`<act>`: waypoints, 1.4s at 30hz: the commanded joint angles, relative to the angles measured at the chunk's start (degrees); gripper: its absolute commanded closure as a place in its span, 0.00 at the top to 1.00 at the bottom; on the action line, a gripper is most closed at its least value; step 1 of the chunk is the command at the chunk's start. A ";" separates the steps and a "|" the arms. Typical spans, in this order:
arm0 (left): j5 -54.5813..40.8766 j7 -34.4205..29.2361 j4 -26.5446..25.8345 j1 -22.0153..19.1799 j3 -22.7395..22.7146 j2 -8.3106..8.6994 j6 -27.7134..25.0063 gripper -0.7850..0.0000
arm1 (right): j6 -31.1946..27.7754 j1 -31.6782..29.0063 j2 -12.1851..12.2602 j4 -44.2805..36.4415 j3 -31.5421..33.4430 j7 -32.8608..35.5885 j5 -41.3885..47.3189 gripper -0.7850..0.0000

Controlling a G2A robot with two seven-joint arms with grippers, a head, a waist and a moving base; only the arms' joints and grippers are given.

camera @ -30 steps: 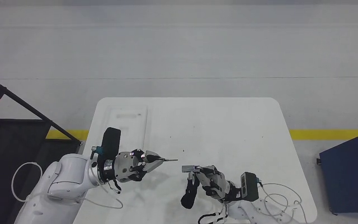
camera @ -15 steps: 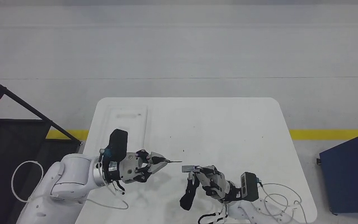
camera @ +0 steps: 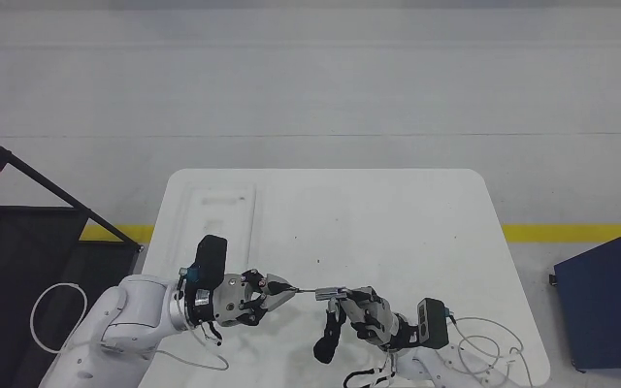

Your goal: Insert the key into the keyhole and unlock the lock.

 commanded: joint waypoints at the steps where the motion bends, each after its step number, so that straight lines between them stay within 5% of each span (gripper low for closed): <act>1: -0.15 2.08 1.14 -0.03 0.30 0.26 0.00 0.00 | 0.00 0.00 0.00 0.00 0.00 0.00 0.00 0.00; 18: 10.72 19.85 1.79 0.67 1.73 2.38 0.00 0.00 | 1.55 -2.17 0.15 -1.85 2.87 0.83 -0.02 0.00; 32: 15.01 28.51 2.39 0.34 3.60 4.18 0.00 0.00 | -0.27 -6.41 0.25 -3.65 7.66 0.35 -1.54 0.00; 42: 16.33 29.12 4.46 -2.81 9.91 5.21 0.00 0.00 | -0.27 -6.41 0.25 -3.65 7.66 0.35 -1.54 0.00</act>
